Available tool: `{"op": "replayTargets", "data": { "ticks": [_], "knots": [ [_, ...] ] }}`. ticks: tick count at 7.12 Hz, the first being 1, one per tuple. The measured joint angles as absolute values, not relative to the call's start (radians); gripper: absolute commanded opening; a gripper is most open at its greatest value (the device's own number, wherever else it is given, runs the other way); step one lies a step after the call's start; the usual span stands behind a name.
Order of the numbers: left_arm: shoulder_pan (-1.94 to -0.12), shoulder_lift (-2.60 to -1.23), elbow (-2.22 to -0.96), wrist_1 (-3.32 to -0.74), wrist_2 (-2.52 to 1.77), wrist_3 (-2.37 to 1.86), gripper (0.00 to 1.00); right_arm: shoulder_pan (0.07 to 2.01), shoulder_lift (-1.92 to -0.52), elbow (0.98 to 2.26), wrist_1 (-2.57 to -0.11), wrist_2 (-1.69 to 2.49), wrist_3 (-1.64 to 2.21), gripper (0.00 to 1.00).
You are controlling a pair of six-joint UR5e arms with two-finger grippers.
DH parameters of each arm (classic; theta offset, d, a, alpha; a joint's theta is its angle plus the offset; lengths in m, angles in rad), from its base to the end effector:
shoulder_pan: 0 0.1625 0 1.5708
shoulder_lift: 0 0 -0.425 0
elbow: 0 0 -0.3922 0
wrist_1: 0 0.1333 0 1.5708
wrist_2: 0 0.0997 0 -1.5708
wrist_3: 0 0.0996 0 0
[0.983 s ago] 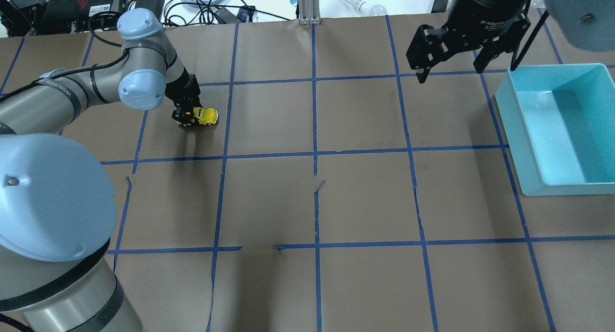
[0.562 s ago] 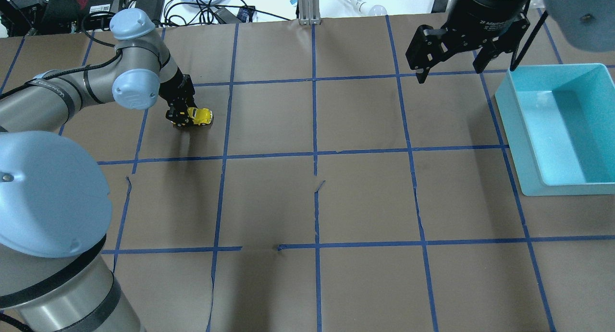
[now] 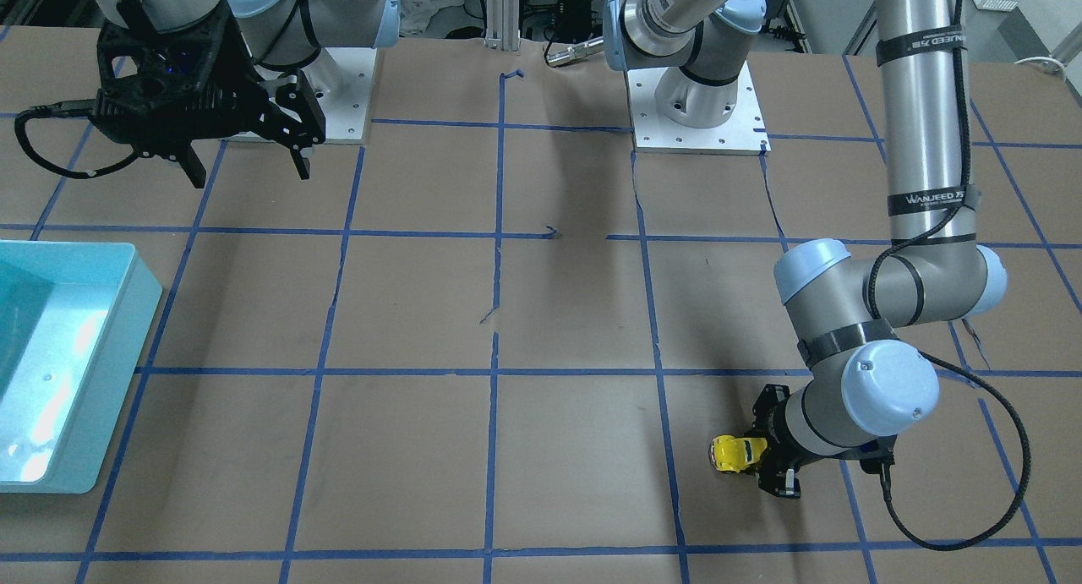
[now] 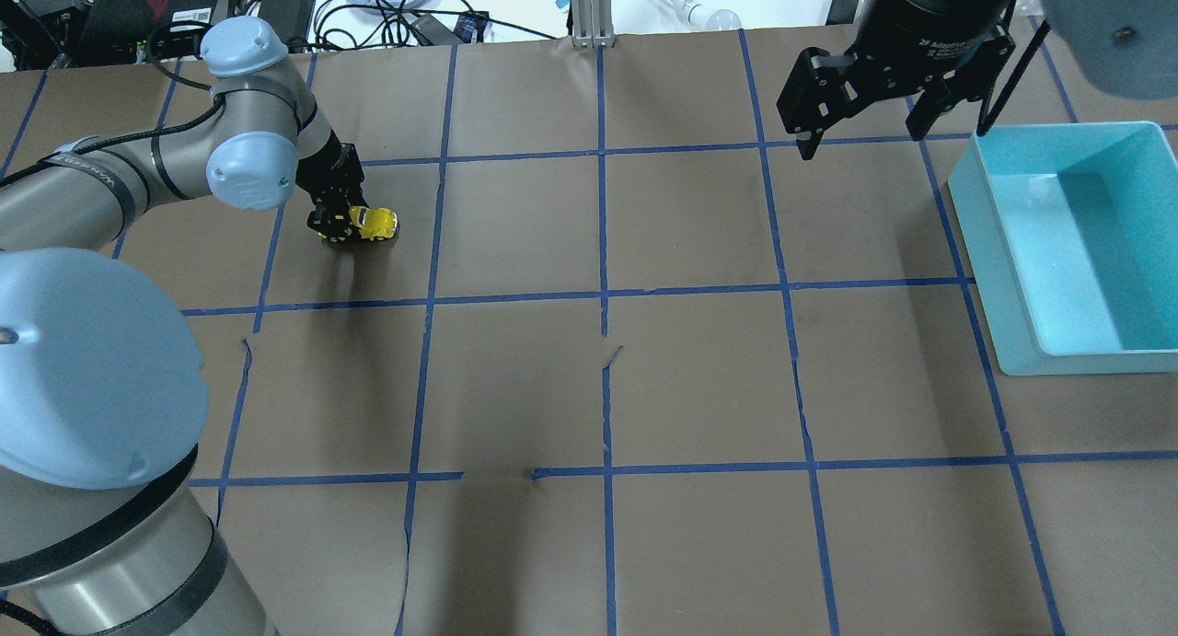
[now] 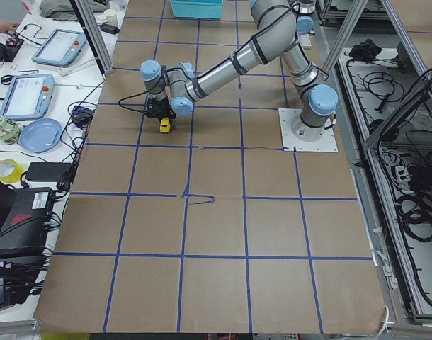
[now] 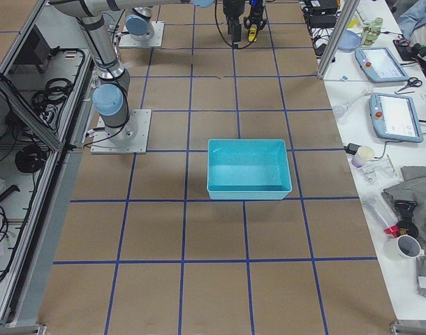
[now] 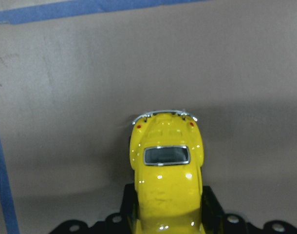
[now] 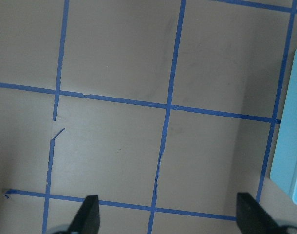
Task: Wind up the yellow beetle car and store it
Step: 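Keep pressing and pull the car farther back with the left gripper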
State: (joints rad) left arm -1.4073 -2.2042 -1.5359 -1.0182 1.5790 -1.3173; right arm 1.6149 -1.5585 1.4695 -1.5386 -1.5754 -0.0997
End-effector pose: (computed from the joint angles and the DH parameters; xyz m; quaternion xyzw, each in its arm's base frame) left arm -0.0216 -0.6832 0.1800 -0.6743 0.7381 0.0170 0.0160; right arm 0.1548 -0.4947 0.5285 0.0717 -0.9970 0.0283 0.0031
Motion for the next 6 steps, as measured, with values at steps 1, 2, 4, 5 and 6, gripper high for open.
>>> {"op": "replayTargets", "data": {
  "ticks": [1, 2, 4, 5, 6],
  "knots": [
    [-1.406, -2.204, -1.538, -1.019, 1.582, -1.317, 0.0, 1.615, -1.559, 1.47, -1.539, -1.575, -0.1, 1.0],
    [-1.404, -2.203, -1.538, -1.019, 1.583, -1.317, 0.0, 1.615, -1.559, 1.47, -1.539, -1.575, -0.1, 1.0],
    [-1.393, -2.202, -1.539, -1.019, 1.582, -1.316, 0.0, 1.615, -1.559, 1.47, -1.539, -1.575, -0.1, 1.0],
    [-1.389, -2.202, -1.539, -1.018, 1.584, -1.315, 0.0, 1.615, -1.559, 1.47, -1.539, -1.575, -0.1, 1.0],
    [-1.386, -2.203, -1.539, -1.018, 1.588, -1.312, 0.0, 1.615, -1.558, 1.47, -1.539, -1.575, -0.1, 1.0]
  ]
}}
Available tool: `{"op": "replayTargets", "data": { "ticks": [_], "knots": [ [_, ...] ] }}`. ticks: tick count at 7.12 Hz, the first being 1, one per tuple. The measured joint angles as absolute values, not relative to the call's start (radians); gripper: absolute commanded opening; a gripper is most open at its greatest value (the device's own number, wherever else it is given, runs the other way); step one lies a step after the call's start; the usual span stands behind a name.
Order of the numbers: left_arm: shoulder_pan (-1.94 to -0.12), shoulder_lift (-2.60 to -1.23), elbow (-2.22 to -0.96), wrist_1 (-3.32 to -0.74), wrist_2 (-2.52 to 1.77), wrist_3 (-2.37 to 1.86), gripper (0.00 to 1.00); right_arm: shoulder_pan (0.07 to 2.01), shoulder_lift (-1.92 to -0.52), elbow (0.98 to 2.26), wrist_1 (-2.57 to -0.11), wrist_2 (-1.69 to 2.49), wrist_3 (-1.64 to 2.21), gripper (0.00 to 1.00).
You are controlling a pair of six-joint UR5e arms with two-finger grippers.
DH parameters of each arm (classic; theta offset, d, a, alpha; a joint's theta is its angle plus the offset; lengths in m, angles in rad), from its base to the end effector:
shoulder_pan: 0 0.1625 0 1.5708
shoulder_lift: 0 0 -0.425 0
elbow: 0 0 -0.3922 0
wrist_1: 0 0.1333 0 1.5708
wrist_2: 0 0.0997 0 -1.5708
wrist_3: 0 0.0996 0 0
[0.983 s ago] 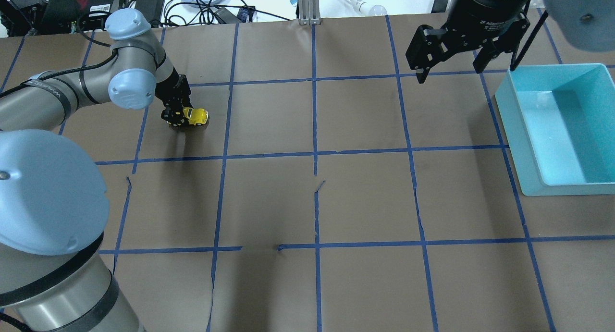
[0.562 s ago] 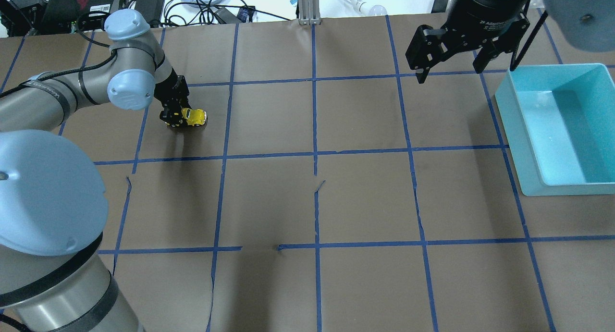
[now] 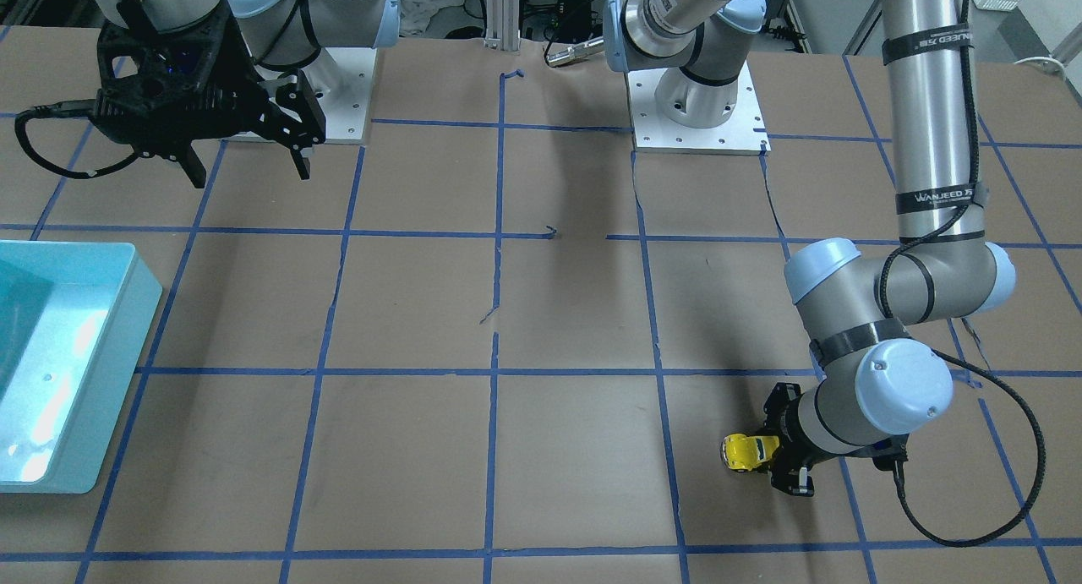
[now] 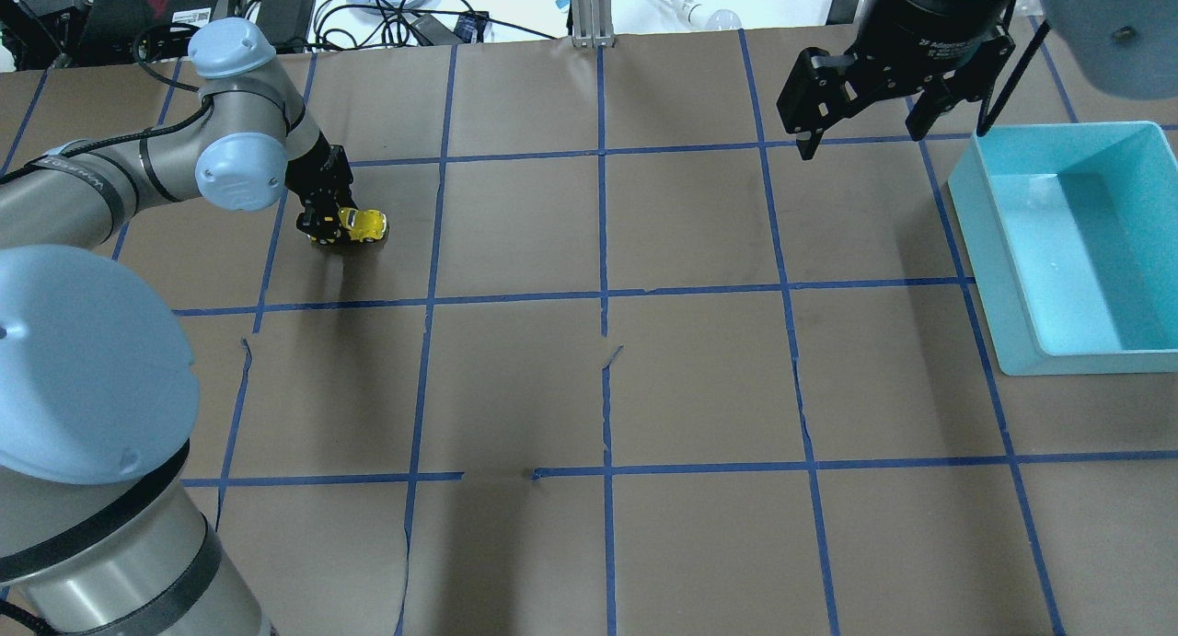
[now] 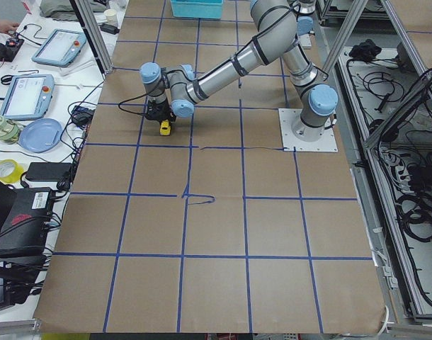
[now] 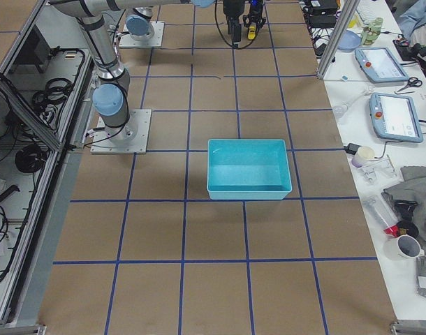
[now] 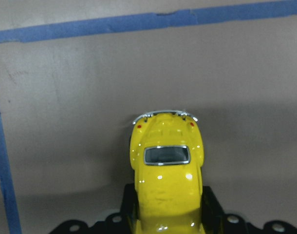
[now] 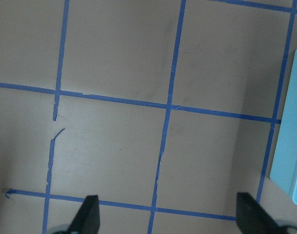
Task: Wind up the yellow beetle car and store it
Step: 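Keep pressing and pull the car farther back with the left gripper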
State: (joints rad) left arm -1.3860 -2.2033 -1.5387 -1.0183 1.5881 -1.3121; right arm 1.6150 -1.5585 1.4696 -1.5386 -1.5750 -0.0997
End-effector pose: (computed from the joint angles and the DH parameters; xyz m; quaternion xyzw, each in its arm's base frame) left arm -0.0063 -0.6824 0.1795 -0.6801 0.7326 0.0156 0.0201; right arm 0.1549 -0.4947 0.5285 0.0718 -0.9970 0.0283 0.0029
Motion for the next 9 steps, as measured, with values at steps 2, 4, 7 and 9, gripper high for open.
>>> {"op": "replayTargets", "data": {
  "ticks": [2, 4, 7, 9],
  "knots": [
    [-1.38, -2.205, -1.538, -1.019, 1.595, -1.309, 0.0, 1.615, -1.558, 1.47, -1.539, -1.575, -0.1, 1.0],
    [-1.37, -2.205, -1.541, -1.019, 1.596, -1.301, 0.0, 1.615, -1.558, 1.47, -1.539, -1.575, -0.1, 1.0],
    [-1.341, -2.201, -1.546, -1.018, 1.595, -1.289, 0.0, 1.615, -1.559, 1.47, -1.539, -1.575, -0.1, 1.0],
    [-1.338, -2.198, -1.546, -1.019, 1.594, -1.286, 1.0, 1.615, -1.558, 1.47, -1.539, -1.575, -0.1, 1.0]
  ]
}}
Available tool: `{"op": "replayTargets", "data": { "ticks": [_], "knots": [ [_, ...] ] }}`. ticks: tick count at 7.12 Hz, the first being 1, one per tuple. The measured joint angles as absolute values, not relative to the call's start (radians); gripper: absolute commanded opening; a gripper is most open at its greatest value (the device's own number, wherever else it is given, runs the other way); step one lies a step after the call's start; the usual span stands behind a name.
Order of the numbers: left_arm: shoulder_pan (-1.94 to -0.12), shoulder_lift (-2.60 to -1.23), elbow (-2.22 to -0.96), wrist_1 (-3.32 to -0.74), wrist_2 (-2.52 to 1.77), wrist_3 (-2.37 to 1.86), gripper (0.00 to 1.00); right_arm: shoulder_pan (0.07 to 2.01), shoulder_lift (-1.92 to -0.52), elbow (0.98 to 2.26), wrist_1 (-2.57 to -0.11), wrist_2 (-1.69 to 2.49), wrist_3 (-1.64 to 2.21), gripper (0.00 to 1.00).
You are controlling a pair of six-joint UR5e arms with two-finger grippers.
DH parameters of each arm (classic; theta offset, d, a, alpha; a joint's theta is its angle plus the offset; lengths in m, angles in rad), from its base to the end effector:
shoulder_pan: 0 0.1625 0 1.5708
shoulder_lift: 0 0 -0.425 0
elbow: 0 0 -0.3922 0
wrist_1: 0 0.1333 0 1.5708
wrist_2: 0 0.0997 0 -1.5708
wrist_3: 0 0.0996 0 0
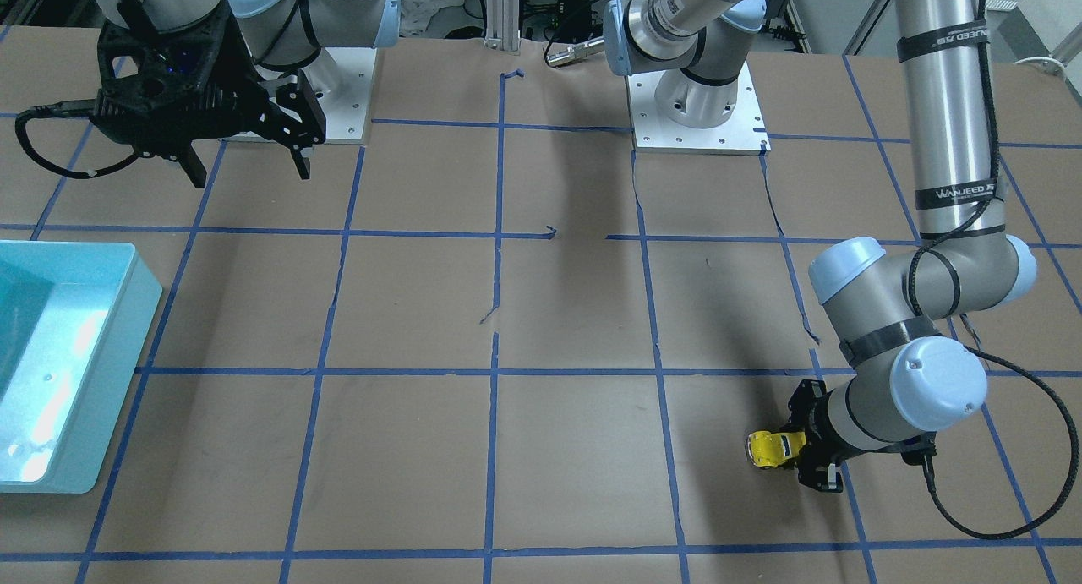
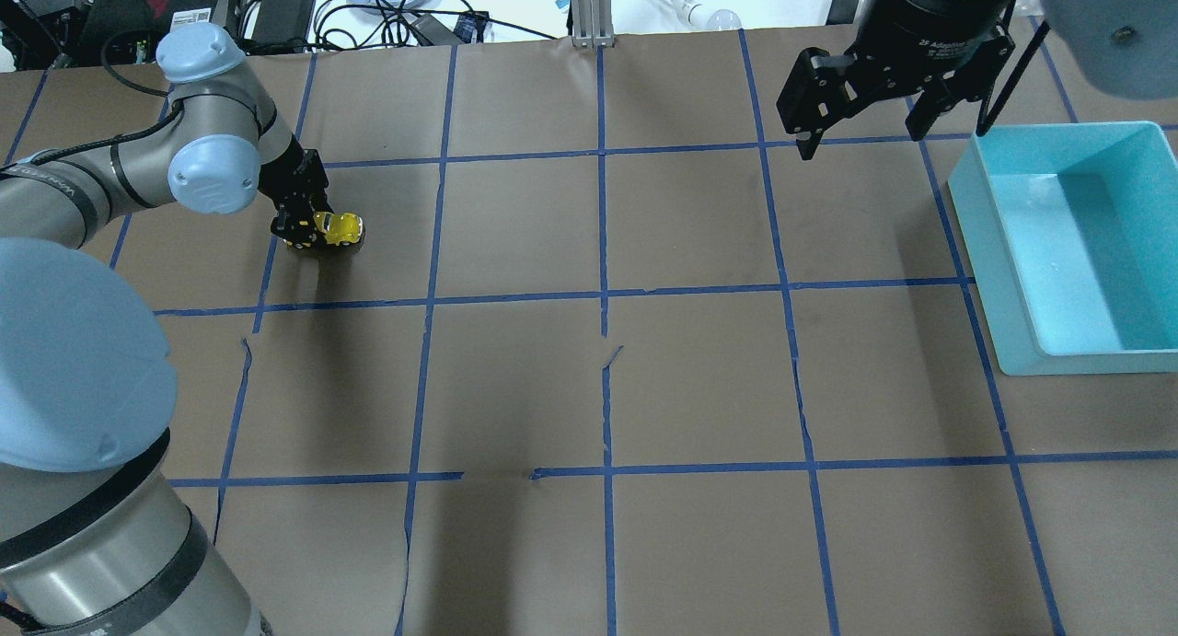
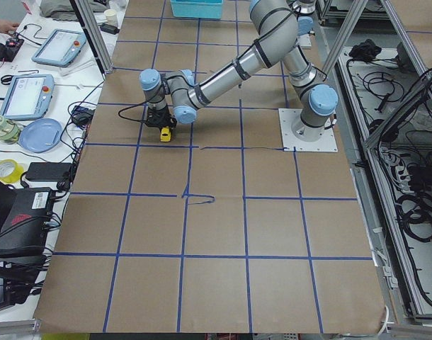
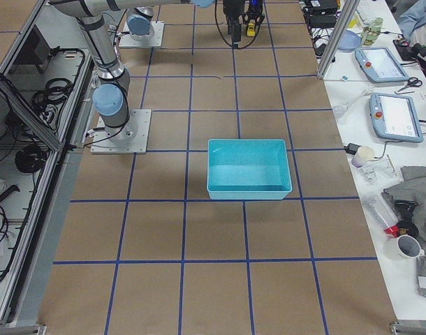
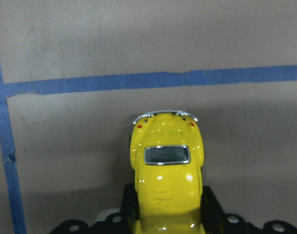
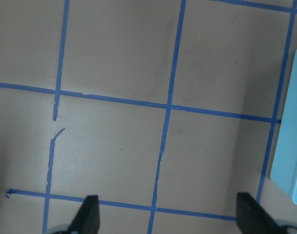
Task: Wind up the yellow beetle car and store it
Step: 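Keep pressing and pull the car farther back with the left gripper, then open the left gripper and let the car roll away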
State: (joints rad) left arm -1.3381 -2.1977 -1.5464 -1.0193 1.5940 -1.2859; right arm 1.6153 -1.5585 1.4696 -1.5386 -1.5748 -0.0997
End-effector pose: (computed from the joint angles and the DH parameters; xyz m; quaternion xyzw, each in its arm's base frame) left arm 0.0263 -0.6792 0.1799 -0.6879 0.7252 0.0162 0.0228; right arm 0.1551 -0.4947 0.5285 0.0720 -0.9970 0.0283 0.0028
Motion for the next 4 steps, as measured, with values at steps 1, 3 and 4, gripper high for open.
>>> {"op": "replayTargets", "data": {
  "ticks": [1, 3, 4],
  "knots": [
    [-1.34, -2.191, -1.542, -1.017, 1.587, -1.285, 1.0, 1.615, -1.558, 1.47, -1.539, -1.575, -0.1, 1.0],
    [-1.354, -2.157, -1.529, -1.044, 1.578, -1.29, 1.0, 1.615, -1.559, 1.47, -1.539, -1.575, -0.1, 1.0],
    [-1.36, -2.128, -1.514, -1.096, 1.579, -1.28, 1.0, 1.615, -1.559, 1.47, -1.539, -1.575, -0.1, 1.0]
  ]
}}
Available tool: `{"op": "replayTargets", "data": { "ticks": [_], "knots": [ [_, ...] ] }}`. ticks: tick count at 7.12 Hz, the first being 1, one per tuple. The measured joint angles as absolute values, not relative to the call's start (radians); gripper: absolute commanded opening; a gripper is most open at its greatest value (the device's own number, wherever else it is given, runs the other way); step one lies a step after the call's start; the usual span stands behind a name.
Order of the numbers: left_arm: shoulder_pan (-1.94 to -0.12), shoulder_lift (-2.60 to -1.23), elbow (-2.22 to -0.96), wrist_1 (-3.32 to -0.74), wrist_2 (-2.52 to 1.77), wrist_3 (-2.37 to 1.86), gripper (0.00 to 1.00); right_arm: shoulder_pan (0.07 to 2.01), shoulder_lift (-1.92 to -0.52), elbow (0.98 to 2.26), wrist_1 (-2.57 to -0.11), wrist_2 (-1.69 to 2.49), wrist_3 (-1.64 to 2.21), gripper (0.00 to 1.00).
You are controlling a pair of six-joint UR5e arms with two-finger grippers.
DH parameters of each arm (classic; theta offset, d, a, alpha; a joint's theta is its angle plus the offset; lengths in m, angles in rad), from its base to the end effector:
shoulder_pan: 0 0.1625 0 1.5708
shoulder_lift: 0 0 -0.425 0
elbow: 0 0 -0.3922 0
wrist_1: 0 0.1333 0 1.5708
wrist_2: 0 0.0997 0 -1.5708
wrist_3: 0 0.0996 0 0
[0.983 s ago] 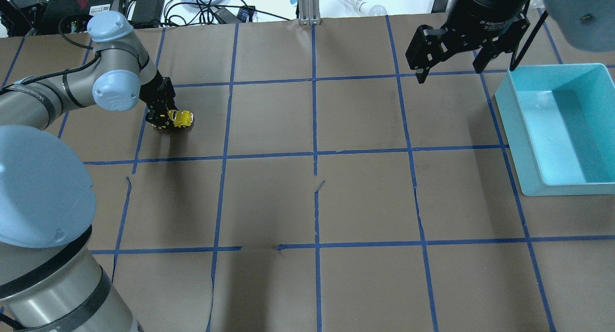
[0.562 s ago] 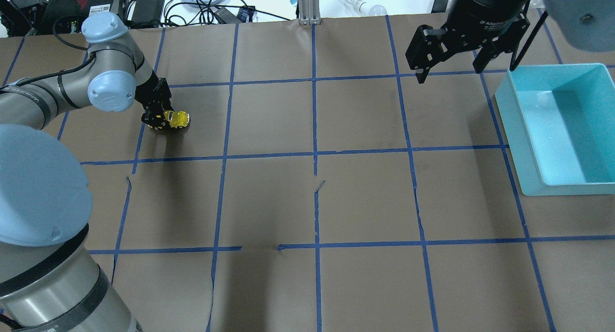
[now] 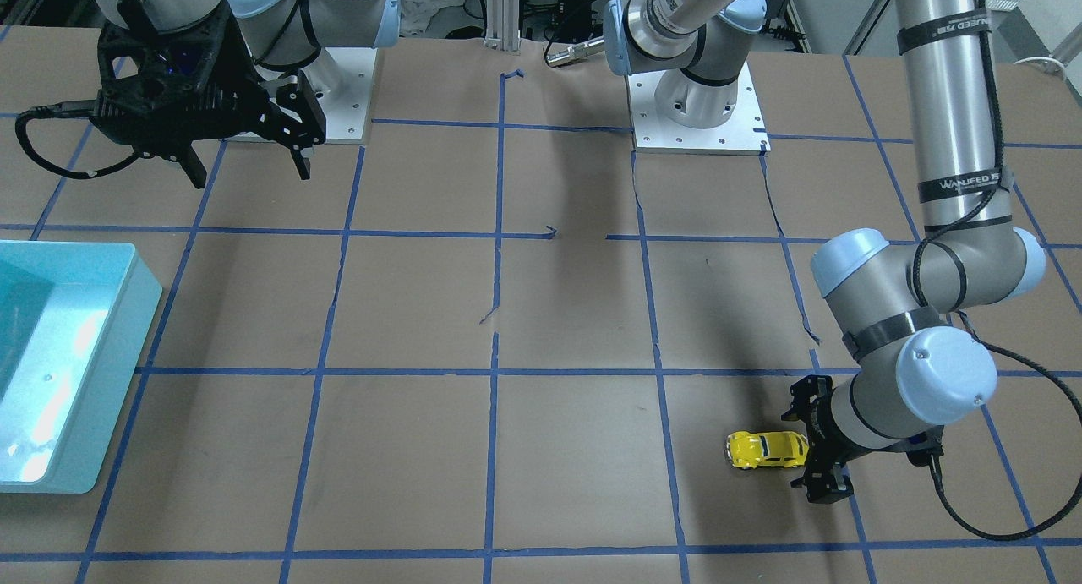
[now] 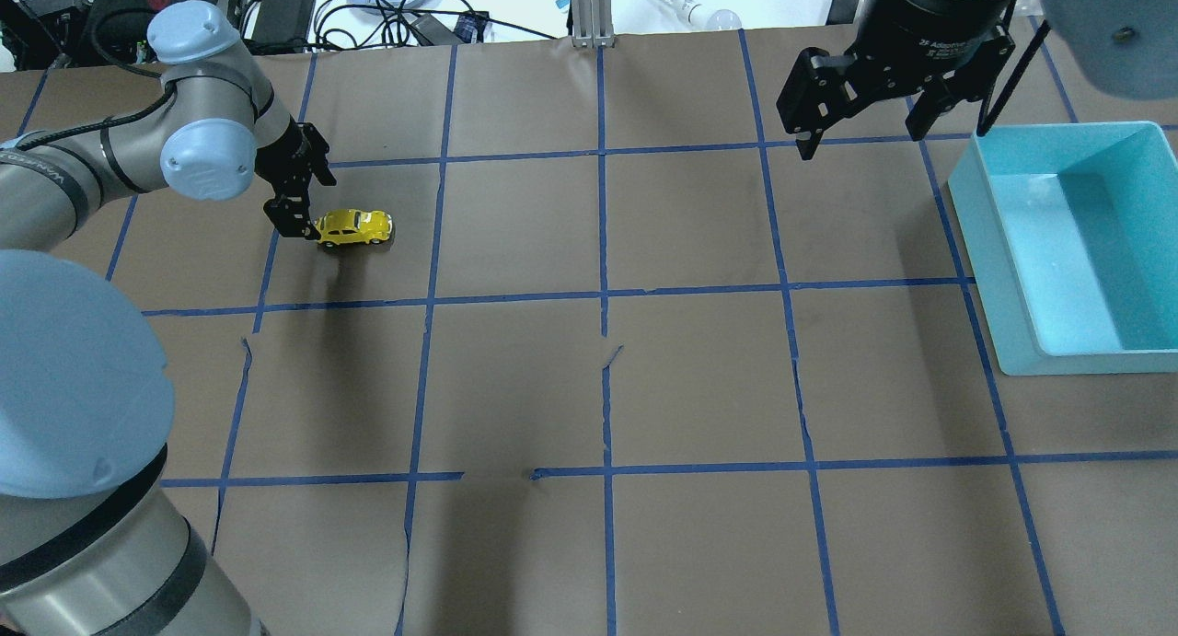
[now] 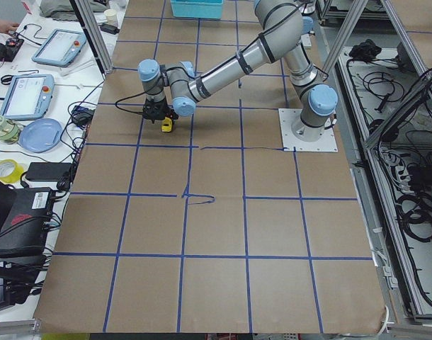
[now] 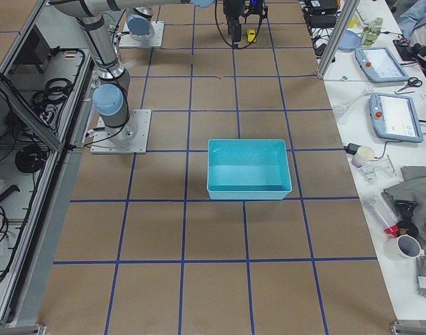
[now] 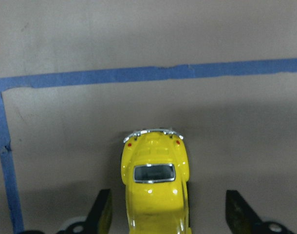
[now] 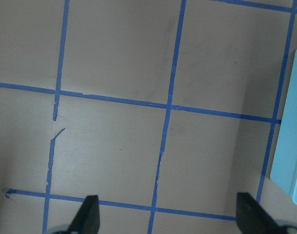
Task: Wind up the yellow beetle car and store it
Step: 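Open the left gripper and let the car roll away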
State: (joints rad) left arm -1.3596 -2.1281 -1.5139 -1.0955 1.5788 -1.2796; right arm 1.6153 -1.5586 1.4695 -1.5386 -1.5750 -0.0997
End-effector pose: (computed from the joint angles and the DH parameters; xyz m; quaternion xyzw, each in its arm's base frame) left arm 0.0101 -0.6790 0.2330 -0.6782 0.7348 0.0088 0.0098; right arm 0.1550 -0.4946 0.5286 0.0719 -0.9970 0.0284 0.0029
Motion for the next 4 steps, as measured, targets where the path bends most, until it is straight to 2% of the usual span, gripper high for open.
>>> {"op": "replayTargets", "data": {
  "ticks": [4],
  "knots": [
    [-1.392, -1.982, -1.347, -1.411, 1.537, -0.882, 1.0, 1.615, -1.559, 1.47, -1.539, -1.575, -0.1, 1.0]
  ]
}}
